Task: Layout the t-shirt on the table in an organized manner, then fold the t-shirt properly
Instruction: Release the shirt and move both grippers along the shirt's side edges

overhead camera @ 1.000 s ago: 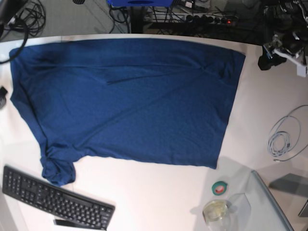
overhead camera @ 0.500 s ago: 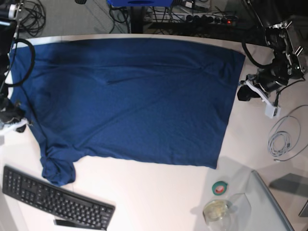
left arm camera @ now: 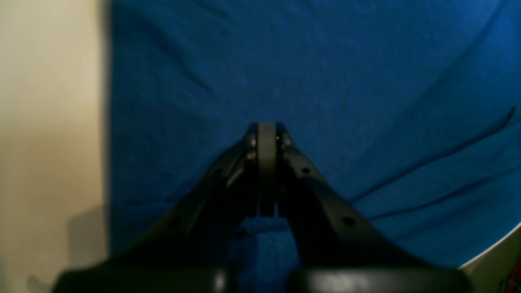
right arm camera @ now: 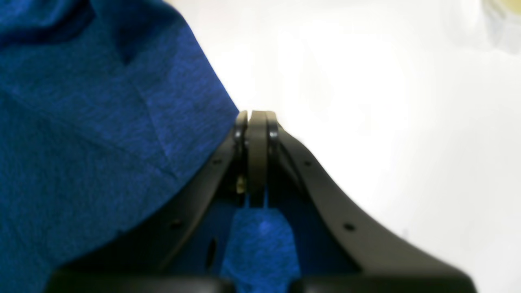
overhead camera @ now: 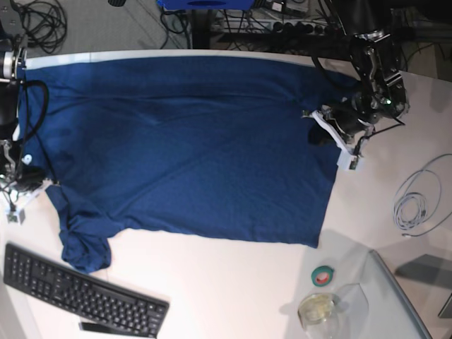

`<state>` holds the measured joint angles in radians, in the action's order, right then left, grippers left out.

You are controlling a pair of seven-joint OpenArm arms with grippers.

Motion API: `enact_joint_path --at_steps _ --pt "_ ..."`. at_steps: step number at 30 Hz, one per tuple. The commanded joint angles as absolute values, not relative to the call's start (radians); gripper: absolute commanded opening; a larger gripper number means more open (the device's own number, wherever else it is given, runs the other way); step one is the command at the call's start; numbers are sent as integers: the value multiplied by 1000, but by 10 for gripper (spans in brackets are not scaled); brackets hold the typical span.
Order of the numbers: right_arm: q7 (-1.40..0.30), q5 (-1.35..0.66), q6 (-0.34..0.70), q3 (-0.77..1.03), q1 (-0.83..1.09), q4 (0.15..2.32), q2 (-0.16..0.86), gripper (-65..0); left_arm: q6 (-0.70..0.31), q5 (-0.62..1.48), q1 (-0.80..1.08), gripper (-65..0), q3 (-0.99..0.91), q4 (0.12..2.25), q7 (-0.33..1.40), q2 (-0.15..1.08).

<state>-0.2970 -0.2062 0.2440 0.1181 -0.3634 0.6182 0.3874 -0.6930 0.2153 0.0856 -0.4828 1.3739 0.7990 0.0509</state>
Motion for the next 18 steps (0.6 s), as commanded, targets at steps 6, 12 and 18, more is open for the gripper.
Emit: enact_joint_path --at_steps 6,12,18 --pt "-277 -209 242 124 -389 587 410 -642 -698 189 73 -650 -490 1320 723 61" --pt "-272 -209 240 124 -374 584 414 -642 -698 189 73 -650 -490 1299 723 64" --pt "-272 -209 171 124 -386 576 415 -642 -698 189 71 -650 -490 1297 722 67"
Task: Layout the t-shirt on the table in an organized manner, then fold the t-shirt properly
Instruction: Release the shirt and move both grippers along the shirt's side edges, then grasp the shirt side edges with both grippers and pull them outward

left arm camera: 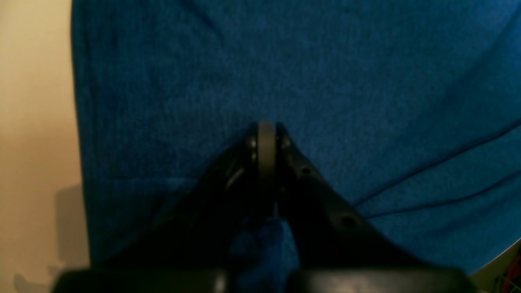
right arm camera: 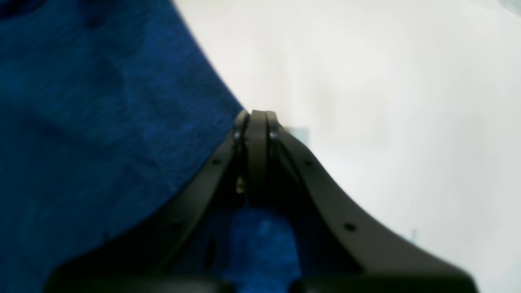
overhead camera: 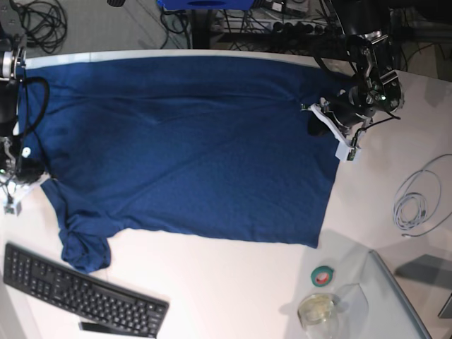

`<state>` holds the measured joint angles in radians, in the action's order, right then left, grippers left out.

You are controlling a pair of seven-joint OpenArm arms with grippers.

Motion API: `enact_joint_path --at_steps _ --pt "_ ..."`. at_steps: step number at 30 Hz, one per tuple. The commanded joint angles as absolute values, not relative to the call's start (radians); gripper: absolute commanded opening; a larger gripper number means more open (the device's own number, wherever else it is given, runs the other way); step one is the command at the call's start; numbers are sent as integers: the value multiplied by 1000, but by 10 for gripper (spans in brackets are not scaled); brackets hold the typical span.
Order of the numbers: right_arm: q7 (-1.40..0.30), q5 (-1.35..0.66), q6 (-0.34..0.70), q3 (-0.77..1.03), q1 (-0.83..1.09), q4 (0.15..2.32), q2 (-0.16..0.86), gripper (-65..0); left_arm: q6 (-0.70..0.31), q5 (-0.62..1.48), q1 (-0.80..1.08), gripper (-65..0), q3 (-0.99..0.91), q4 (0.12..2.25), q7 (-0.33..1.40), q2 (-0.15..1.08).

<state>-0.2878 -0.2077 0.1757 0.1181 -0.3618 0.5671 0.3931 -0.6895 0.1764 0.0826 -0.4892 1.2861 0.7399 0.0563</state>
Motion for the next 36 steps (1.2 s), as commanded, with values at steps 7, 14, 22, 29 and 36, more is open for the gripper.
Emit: enact_joint_path --at_steps 7,14,22,29,36 --pt "-268 -209 142 124 -387 576 435 -642 -698 189 71 -650 -490 1297 722 81" --pt "-234 -209 150 120 -361 677 432 -642 -698 197 71 -650 -490 1305 723 81" --pt "-346 -209 150 119 -355 762 395 -642 -698 193 71 -650 -490 1299 723 77" --pt "-346 -209 148 120 -360 713 369 -642 -698 189 71 -650 -489 1297 723 81" --pt "-346 -209 148 122 -357 713 371 -642 -698 189 71 -650 -489 1296 723 81"
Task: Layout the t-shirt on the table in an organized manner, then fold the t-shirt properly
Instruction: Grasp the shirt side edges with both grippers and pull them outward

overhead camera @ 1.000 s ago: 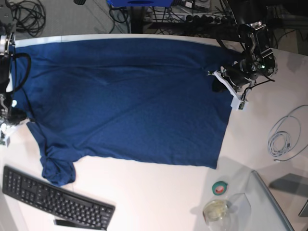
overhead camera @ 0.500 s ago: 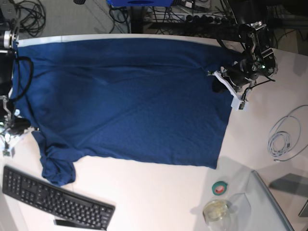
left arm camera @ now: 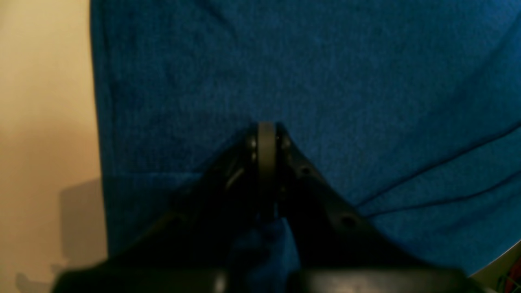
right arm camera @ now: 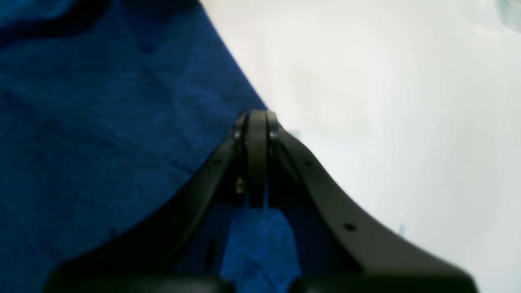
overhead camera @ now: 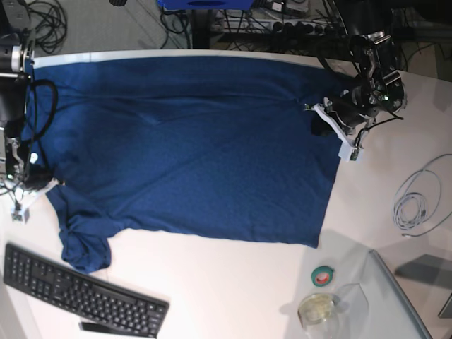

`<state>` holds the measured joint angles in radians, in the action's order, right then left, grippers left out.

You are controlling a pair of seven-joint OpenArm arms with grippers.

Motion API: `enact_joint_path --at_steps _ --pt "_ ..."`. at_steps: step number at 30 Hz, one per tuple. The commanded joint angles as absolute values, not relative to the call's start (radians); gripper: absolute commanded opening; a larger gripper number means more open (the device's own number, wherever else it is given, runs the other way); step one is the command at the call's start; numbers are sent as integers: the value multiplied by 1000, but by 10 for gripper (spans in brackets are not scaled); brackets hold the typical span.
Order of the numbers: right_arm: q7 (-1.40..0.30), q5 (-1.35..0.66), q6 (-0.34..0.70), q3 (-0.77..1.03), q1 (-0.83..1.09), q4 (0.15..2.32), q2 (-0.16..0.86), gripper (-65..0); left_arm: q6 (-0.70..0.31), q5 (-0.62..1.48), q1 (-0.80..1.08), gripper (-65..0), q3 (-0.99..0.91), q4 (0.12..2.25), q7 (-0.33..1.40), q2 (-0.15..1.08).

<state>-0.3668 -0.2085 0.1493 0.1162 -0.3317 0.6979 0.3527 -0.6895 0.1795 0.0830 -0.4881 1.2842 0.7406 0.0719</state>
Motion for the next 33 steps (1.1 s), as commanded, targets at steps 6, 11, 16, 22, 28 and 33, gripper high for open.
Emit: enact_joint_path --at_steps 6,11,16,22,28,33 --pt "-344 -209 143 124 -387 607 372 -642 -698 189 71 -650 -489 1296 723 81" --pt "-257 -209 142 124 -412 478 384 -642 -698 189 73 -650 -489 1296 723 81" --pt "-228 -209 73 122 -410 479 395 -642 -698 189 73 -650 -489 1296 723 82" --pt "-226 -209 47 120 -412 479 421 -642 -698 189 71 -650 -490 1241 722 91" --pt "-182 -208 51 114 -410 487 423 -642 -698 191 71 -650 -490 1239 720 94" --pt "-180 -208 51 68 -343 662 421 -642 -698 199 50 -650 -490 1245 722 90"
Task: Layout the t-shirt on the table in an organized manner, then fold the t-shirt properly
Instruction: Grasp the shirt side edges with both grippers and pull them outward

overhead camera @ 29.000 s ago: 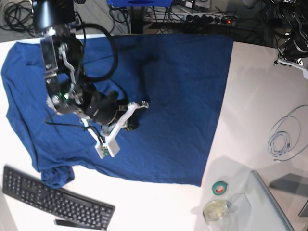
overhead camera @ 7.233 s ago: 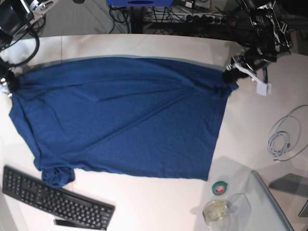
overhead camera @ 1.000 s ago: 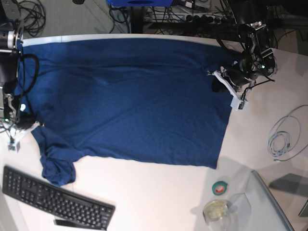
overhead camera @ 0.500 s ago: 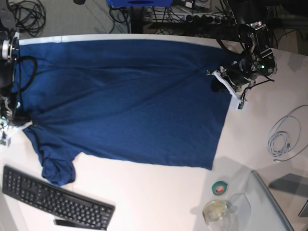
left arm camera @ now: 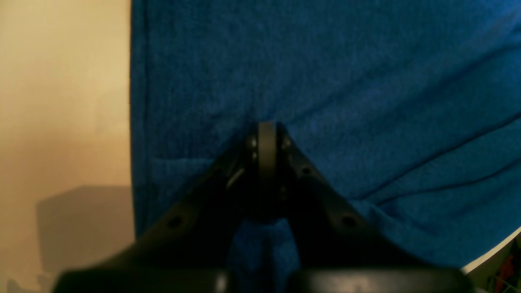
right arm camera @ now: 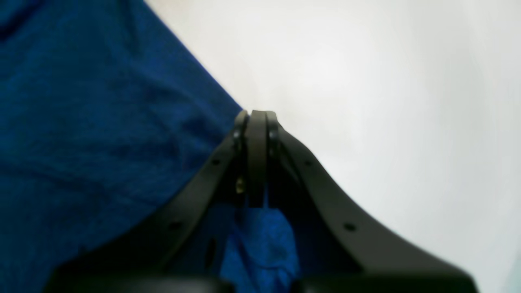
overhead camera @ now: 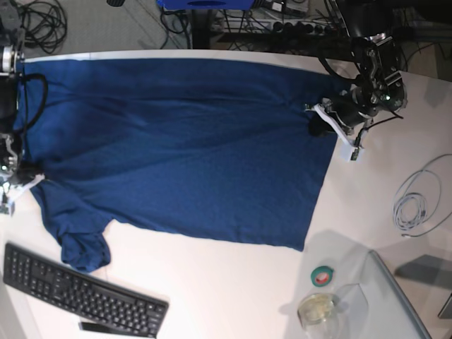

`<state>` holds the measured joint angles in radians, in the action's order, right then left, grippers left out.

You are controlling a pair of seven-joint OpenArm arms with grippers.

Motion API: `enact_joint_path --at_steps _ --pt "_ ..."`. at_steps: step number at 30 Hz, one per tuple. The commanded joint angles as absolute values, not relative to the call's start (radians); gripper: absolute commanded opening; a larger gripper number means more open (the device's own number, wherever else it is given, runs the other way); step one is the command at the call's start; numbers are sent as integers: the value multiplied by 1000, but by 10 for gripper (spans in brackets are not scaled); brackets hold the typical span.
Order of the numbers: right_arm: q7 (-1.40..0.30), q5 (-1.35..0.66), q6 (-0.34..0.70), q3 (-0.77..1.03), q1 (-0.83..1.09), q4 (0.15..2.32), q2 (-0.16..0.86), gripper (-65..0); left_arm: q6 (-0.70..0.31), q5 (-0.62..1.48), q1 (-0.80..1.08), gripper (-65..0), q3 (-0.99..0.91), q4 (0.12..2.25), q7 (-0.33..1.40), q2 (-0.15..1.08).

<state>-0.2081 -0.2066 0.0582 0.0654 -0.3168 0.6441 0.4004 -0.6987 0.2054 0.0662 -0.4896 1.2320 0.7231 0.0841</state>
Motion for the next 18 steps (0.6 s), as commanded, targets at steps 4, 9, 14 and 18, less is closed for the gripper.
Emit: enact_joint_path --at_steps 4,9,14,18 --pt "-197 -208 42 79 -265 839 415 -642 -698 203 27 -650 -490 1250 730 85" --pt "-349 -208 42 76 -217 967 414 -642 -698 320 21 -650 -490 1346 731 87" --pt "-377 -208 44 73 -208 970 412 -642 -698 337 -61 -650 -476 1277 727 68" --pt "-377 -208 44 76 -199 969 403 -642 -698 331 -143 -650 -421 1127 720 58"
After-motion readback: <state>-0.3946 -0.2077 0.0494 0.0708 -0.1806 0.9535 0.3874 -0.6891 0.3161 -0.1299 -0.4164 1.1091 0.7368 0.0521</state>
